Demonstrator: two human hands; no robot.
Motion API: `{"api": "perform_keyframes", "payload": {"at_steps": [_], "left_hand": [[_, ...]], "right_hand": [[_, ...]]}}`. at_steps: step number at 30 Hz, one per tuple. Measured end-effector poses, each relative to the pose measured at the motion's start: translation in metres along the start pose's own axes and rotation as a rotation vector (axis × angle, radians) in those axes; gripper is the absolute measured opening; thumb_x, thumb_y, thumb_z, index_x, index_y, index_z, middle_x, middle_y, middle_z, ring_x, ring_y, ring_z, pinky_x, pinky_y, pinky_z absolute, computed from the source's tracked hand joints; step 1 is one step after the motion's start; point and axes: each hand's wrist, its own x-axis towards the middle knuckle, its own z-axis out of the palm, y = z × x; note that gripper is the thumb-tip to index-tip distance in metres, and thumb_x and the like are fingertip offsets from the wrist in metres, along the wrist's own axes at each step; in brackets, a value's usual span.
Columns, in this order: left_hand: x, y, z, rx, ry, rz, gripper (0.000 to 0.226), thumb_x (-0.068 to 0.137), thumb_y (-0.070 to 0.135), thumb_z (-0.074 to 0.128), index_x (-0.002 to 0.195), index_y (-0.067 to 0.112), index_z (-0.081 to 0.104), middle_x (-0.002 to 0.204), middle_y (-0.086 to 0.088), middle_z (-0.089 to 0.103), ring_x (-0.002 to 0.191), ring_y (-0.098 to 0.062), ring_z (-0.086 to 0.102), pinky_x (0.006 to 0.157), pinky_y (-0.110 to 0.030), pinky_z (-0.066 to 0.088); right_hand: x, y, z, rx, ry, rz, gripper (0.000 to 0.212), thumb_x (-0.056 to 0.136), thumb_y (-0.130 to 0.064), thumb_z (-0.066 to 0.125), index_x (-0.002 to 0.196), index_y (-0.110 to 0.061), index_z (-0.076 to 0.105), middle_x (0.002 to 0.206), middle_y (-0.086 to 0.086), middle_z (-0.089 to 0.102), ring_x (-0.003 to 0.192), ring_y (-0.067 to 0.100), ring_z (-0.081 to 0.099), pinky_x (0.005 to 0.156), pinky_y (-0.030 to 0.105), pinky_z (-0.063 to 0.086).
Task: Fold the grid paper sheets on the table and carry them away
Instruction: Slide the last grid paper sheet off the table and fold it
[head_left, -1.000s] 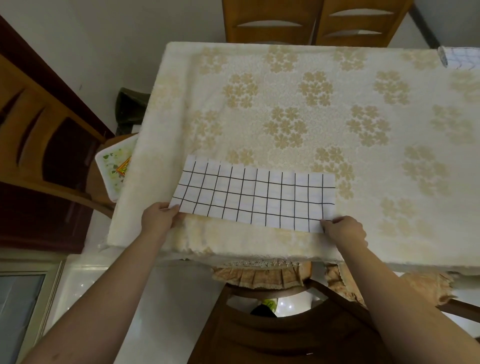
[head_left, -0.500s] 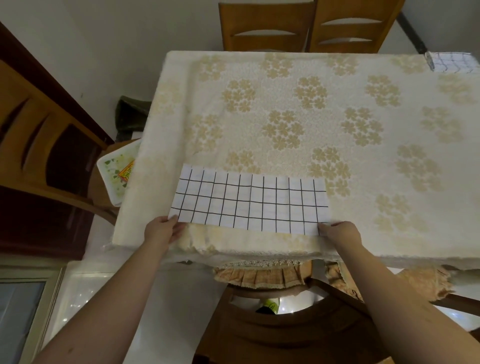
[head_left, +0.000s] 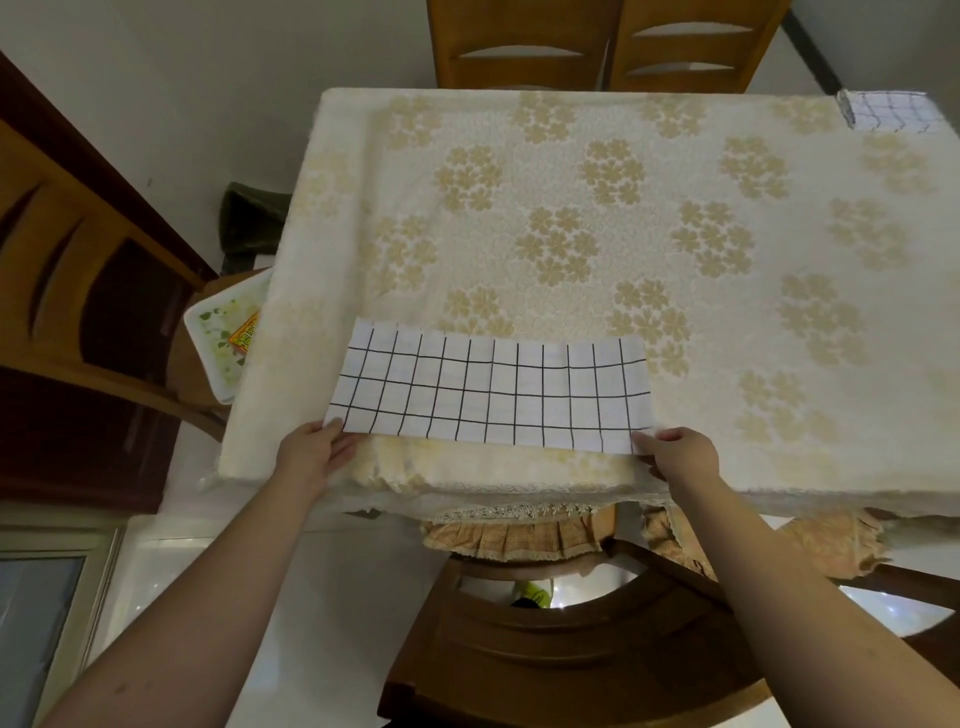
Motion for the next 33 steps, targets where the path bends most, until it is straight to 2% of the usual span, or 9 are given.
{"api": "perform_keyframes", "payload": {"at_steps": [4,8,13,18,21,24,26,31,33], "left_hand": [[-0.002,0.000,0.001,0.001,0.029,0.005,0.045,0.096,0.010,0.058,0.135,-0.007,0.043,0.116,-0.027,0.063,0.083,-0.018,0.066,0.058,-0.020,0.059],[-0.003,0.002,0.004,0.010,0.077,0.058,0.043,0.096,0.011,0.059,0.133,-0.007,0.047,0.099,-0.016,0.062,0.079,-0.017,0.064,0.058,-0.020,0.059],[-0.018,0.003,0.017,-0.101,0.028,-0.002,0.036,0.100,0.033,0.050,0.113,0.000,0.053,0.110,-0.016,0.063,0.087,-0.019,0.065,0.079,-0.033,0.054],[-0.043,-0.019,0.036,-0.156,-0.105,-0.153,0.048,0.100,0.042,0.045,0.120,-0.001,0.050,0.118,-0.017,0.061,0.105,-0.027,0.062,0.095,-0.038,0.048],[-0.057,-0.037,0.051,-0.135,-0.193,-0.211,0.038,0.100,0.036,0.047,0.108,0.001,0.058,0.117,-0.015,0.064,0.100,-0.023,0.064,0.088,-0.035,0.050],[-0.067,-0.048,0.067,-0.114,-0.203,-0.268,0.031,0.097,0.029,0.056,0.112,0.002,0.060,0.114,-0.013,0.069,0.098,-0.020,0.067,0.068,-0.026,0.054],[-0.072,-0.054,0.078,-0.133,-0.203,-0.298,0.029,0.093,0.023,0.062,0.115,0.003,0.060,0.112,-0.014,0.070,0.093,-0.018,0.069,0.059,-0.022,0.055],[-0.081,-0.067,0.107,-0.092,-0.159,-0.312,0.025,0.093,0.022,0.063,0.110,0.005,0.061,0.108,-0.013,0.070,0.088,-0.016,0.069,0.060,-0.023,0.055],[-0.080,-0.068,0.112,-0.094,-0.129,-0.313,0.021,0.092,0.021,0.064,0.107,0.006,0.062,0.106,-0.013,0.070,0.088,-0.017,0.067,0.063,-0.024,0.054]], "right_hand": [[-0.005,0.011,-0.002,0.124,-0.023,0.052,0.039,0.079,-0.018,0.079,0.110,-0.005,0.059,0.091,0.014,0.066,0.078,0.028,0.066,0.080,0.042,0.058],[-0.008,0.023,-0.004,-0.047,-0.103,0.085,0.037,0.079,-0.022,0.078,0.110,-0.010,0.061,0.100,0.010,0.064,0.091,0.027,0.063,0.082,0.039,0.056],[-0.010,0.014,0.001,-0.240,0.030,-0.153,0.041,0.083,-0.038,0.072,0.113,-0.014,0.059,0.099,0.002,0.062,0.085,0.019,0.058,0.073,0.033,0.047],[-0.005,-0.034,0.025,-0.259,0.027,-0.420,0.026,0.092,-0.032,0.062,0.106,-0.011,0.066,0.091,0.005,0.066,0.068,0.019,0.057,0.054,0.025,0.040],[0.000,-0.066,0.048,-0.303,-0.115,-0.567,0.023,0.097,-0.027,0.055,0.105,-0.010,0.069,0.083,0.002,0.063,0.071,0.019,0.056,0.055,0.026,0.039],[0.007,-0.099,0.073,-0.331,-0.281,-0.600,0.025,0.098,-0.032,0.052,0.108,-0.014,0.067,0.087,0.003,0.063,0.075,0.019,0.056,0.067,0.025,0.038],[0.015,-0.117,0.092,-0.370,-0.375,-0.592,0.025,0.099,-0.032,0.051,0.109,-0.016,0.066,0.082,0.002,0.064,0.069,0.015,0.055,0.068,0.025,0.039],[0.034,-0.141,0.132,-0.465,-0.523,-0.578,0.020,0.098,-0.026,0.050,0.105,-0.014,0.065,0.077,0.003,0.064,0.073,0.021,0.059,0.070,0.030,0.047],[0.036,-0.148,0.141,-0.503,-0.539,-0.584,0.016,0.096,-0.024,0.050,0.098,-0.014,0.062,0.072,0.001,0.063,0.068,0.020,0.057,0.063,0.026,0.045]]}}
